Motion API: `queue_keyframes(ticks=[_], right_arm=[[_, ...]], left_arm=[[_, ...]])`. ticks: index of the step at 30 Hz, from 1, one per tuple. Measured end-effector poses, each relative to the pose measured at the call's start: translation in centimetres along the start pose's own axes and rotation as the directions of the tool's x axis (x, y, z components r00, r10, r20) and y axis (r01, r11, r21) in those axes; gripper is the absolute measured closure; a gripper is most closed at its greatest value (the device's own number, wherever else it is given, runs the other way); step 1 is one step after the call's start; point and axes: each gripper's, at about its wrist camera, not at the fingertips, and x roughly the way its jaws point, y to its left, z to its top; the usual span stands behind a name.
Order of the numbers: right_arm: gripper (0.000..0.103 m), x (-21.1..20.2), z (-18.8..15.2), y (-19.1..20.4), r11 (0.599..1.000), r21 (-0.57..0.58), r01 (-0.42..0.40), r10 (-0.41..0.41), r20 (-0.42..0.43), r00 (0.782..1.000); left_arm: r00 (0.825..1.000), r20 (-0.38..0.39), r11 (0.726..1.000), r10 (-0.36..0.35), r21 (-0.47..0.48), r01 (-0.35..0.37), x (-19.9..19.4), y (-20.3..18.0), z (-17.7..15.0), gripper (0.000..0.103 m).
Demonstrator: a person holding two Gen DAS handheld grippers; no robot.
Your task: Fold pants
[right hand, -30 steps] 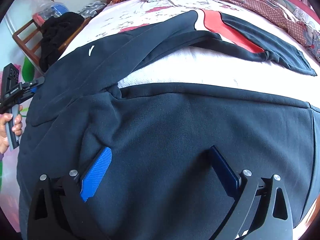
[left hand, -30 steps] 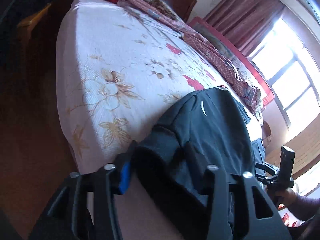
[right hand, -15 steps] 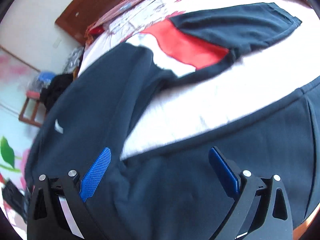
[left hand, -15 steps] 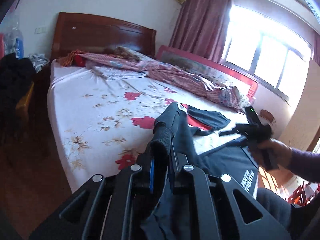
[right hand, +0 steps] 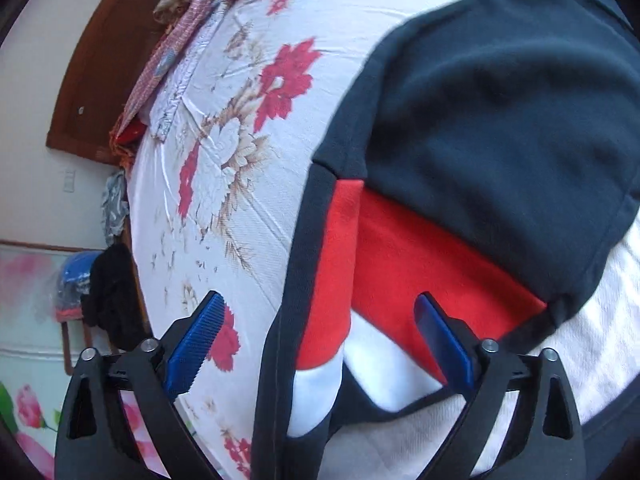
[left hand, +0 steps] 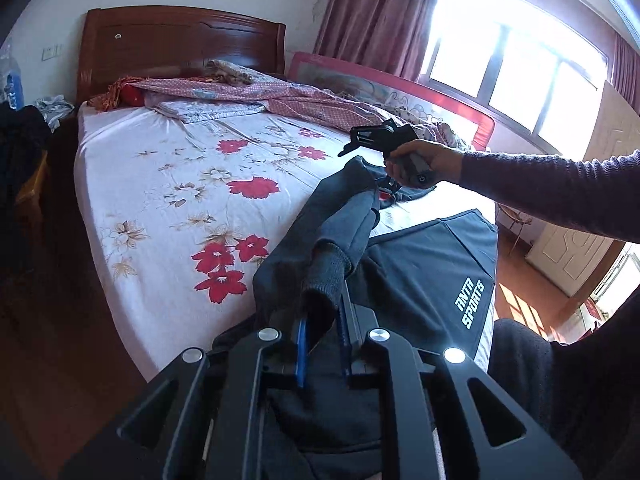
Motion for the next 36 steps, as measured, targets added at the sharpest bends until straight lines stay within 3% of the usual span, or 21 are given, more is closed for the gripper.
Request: queue_keyframes(ticks=[1,2,4,8,13,18,22,26,31,34,36], right_arm=[[0.083,0.1,-0.1,0.1,1.0,-0.025,-0.005,0.005,-0.021,1.0],[0.093,-0.3,-0.5,0.1,0.999,-0.039,-0.011,0.011,-0.022,1.0],[0.094,-2.1,-1.2,0.0,0.995,-0.087,-0.042,0.043,0.017,0.999],[0.094,-8.3,-4.4,-2.1,0.976,-0.078,-0.204,0.21,0.076,0.975],[0.094,-15.6,-12.0,-7.0,0.944,-0.082,-0.319,0.326,0.085,0.942],[0.094,-17.3,-21.0,-13.0,0.956,-0.064,-0.288,0.291,0.045,0.956],[0.094,-15.4,-26.2,-16.8,0.963,-0.017,-0.268,0.268,-0.014,0.963],[0.094,-15.3,-27.9,-19.2,0.97,0.007,-0.244,0.244,0.006,0.97],[0.094,-16.6,-27.4,-19.6,0.97,-0.006,-0.244,0.244,0.041,0.969],[0.094,-16.5,-27.5,-19.8,0.971,-0.013,-0.239,0.24,0.02,0.971],[0.094,-16.0,-28.1,-19.9,0.977,-0.037,-0.209,0.209,-0.019,0.978]], left_arm=[[1.0,0.002,1.0,0.011,-0.004,-0.011,0.0,0.2,0.0,0.091],[1.0,0.007,1.0,0.028,-0.008,-0.028,-0.3,0.3,0.0,0.091],[0.998,0.02,0.998,0.061,-0.023,-0.061,-0.7,0.8,0.1,0.091],[0.988,0.039,0.988,0.147,-0.054,-0.145,-2.0,1.7,-0.3,0.09],[0.979,0.035,0.968,0.199,-0.159,-0.191,-4.1,2.6,-2.6,0.088],[0.975,-0.044,0.959,0.219,-0.178,-0.223,-4.6,0.7,-6.5,0.087],[0.965,-0.138,0.947,0.221,-0.205,-0.246,-3.7,-0.1,-10.5,0.087],[0.949,-0.184,0.922,0.257,-0.248,-0.297,-3.3,0.7,-12.9,0.087],[0.938,-0.175,0.889,0.301,-0.305,-0.342,-4.8,2.1,-13.1,0.087],[0.928,-0.17,0.883,0.331,-0.29,-0.368,-5.1,1.8,-12.6,0.087],[0.929,-0.146,0.898,0.341,-0.242,-0.367,-5.1,0.4,-11.8,0.087]])
